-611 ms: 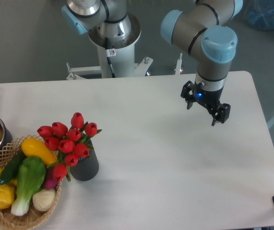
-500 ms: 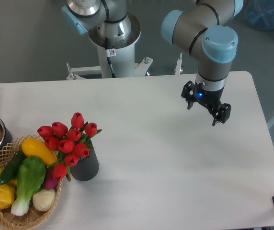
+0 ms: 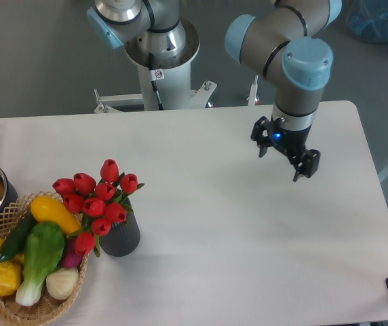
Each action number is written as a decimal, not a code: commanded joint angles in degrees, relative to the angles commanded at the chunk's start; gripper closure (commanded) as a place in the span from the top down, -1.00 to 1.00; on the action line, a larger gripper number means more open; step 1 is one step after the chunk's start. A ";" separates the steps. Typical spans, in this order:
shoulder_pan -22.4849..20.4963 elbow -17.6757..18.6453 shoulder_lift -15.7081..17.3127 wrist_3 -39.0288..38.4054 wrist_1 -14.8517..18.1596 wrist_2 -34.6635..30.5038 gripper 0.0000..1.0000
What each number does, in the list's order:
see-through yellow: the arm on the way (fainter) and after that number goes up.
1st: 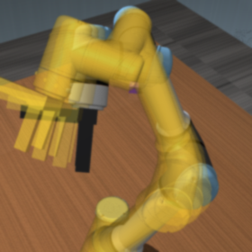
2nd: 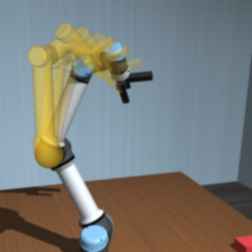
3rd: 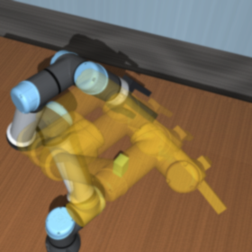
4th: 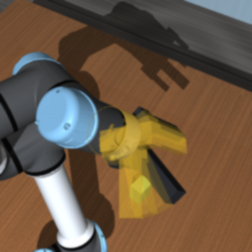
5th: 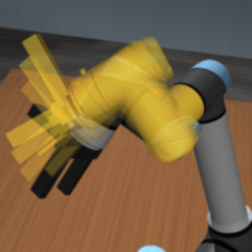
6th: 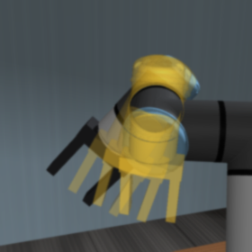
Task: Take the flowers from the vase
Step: 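Move the open gripper from its start pose toward the tulip vase, then lower the open gripper over the red tulip stems above the vase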
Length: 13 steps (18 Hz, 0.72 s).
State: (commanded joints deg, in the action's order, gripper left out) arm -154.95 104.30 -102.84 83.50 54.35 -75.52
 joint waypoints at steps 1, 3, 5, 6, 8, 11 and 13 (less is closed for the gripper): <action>-0.09 1.68 0.27 -1.66 -1.86 1.68 1.00; -0.35 2.66 0.27 -4.57 -1.97 2.05 1.00; 0.61 2.22 0.10 -6.84 -1.79 4.40 1.00; 1.14 2.05 -0.08 -9.91 -1.79 6.60 1.00; 1.32 2.04 -0.43 -11.87 -2.14 8.11 1.00; 1.23 2.22 -0.26 -11.78 -2.32 11.96 1.00; 0.97 2.22 -0.26 -12.04 -2.40 17.05 1.00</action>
State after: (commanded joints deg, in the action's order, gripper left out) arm -153.98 106.52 -103.10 71.46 51.94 -58.47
